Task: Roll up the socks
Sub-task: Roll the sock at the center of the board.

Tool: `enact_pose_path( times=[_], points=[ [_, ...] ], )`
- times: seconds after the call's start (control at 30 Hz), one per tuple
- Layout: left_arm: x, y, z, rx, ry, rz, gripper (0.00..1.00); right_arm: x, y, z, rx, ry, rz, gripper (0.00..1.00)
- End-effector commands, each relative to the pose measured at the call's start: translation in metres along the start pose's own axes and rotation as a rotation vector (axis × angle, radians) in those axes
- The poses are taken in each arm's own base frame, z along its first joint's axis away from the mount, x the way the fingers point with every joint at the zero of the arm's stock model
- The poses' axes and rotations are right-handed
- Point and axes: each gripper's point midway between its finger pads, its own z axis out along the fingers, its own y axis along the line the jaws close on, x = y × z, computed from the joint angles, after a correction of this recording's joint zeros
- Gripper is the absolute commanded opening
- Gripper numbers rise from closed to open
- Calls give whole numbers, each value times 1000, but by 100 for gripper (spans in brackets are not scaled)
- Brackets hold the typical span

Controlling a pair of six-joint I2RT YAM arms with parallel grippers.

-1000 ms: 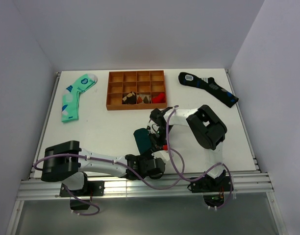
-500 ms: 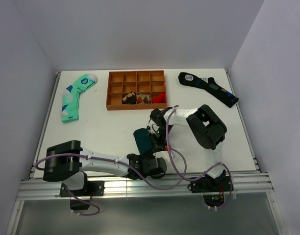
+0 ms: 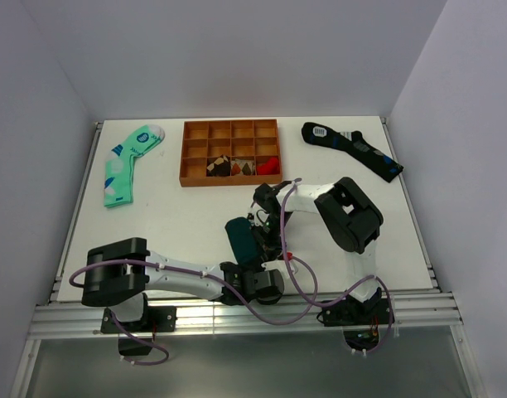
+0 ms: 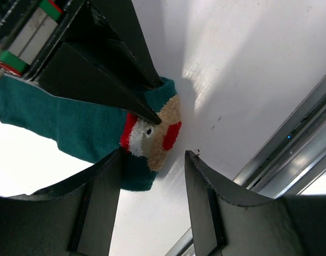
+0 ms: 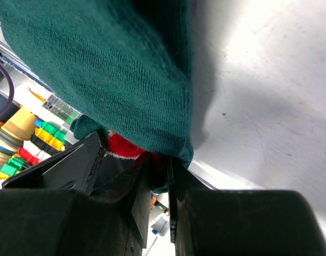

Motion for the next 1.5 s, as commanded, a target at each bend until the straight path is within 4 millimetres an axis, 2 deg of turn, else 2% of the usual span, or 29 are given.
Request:
enact_pose_path(
  times=[0.0, 0.3, 0.6, 0.87, 0.97, 1.1, 1.3, 1.47],
  points=[
    [-14, -9, 0, 38, -33, 2, 54, 3, -44, 18, 165, 36, 58, 0],
    [-9, -13, 8, 66, -17, -10, 54, 1, -39, 17, 147, 25, 47, 0],
    [-13, -12, 16, 131, -14, -65, 53, -1, -33, 14, 120, 11, 33, 0],
    [-6, -12, 26, 164, 31, -89, 52, -2, -31, 16, 106, 1, 30, 0],
    [-3, -13, 28, 182, 47, -97, 46, -3, -31, 16, 101, -4, 31, 0],
    [2, -17, 28, 203, 65, -100, 29, -4, -31, 16, 98, -15, 29, 1],
    [3, -21, 25, 252, 80, -144, 15, -13, -25, 9, 62, -81, 30, 14],
    [7, -24, 24, 292, 104, -199, 8, -30, -5, -6, -6, -202, 8, 22]
  ],
)
